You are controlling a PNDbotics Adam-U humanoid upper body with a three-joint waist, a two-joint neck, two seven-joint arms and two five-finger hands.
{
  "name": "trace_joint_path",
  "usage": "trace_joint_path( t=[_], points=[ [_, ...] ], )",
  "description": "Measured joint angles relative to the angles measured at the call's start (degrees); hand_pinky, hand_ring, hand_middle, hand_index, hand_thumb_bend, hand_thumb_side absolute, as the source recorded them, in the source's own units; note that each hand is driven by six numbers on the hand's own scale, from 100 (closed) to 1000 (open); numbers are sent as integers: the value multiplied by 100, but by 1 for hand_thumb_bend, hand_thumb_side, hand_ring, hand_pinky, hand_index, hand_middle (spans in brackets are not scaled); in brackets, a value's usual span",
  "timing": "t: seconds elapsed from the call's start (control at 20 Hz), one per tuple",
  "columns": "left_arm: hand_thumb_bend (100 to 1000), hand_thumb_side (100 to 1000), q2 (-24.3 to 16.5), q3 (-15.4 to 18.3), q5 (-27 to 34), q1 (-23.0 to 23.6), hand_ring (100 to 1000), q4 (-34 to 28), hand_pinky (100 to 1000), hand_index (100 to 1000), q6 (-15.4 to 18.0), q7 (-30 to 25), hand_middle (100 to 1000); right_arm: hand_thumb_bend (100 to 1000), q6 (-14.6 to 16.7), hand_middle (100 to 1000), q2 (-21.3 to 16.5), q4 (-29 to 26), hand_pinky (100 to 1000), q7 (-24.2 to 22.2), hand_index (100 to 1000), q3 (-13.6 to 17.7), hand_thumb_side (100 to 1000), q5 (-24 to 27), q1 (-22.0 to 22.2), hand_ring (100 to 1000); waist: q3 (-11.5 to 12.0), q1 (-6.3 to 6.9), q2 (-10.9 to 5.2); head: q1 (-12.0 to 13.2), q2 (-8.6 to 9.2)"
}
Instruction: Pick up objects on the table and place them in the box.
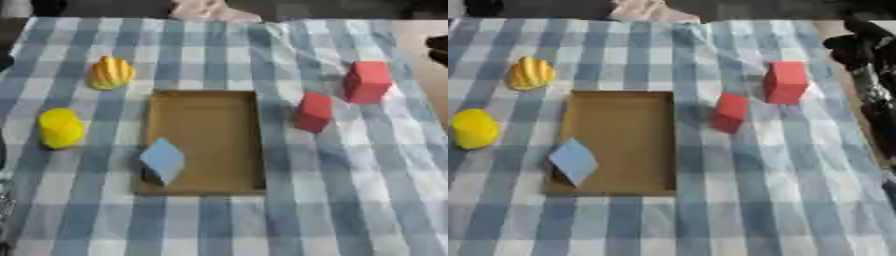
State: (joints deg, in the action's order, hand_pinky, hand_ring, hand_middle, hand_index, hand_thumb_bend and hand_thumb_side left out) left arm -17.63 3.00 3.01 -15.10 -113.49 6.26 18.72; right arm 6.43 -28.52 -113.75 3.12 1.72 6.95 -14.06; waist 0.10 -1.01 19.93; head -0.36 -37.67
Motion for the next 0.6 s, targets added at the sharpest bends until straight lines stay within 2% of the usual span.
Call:
trace_joint_path(
  t=[0.6],
  points=[
    [142,807,0,-15,2,-10,781,0,819,831,4,-23,691,100,3,717,0,0,906,-2,897,0,649,5,-2,874,6,1,-9,8,-102]
  ],
)
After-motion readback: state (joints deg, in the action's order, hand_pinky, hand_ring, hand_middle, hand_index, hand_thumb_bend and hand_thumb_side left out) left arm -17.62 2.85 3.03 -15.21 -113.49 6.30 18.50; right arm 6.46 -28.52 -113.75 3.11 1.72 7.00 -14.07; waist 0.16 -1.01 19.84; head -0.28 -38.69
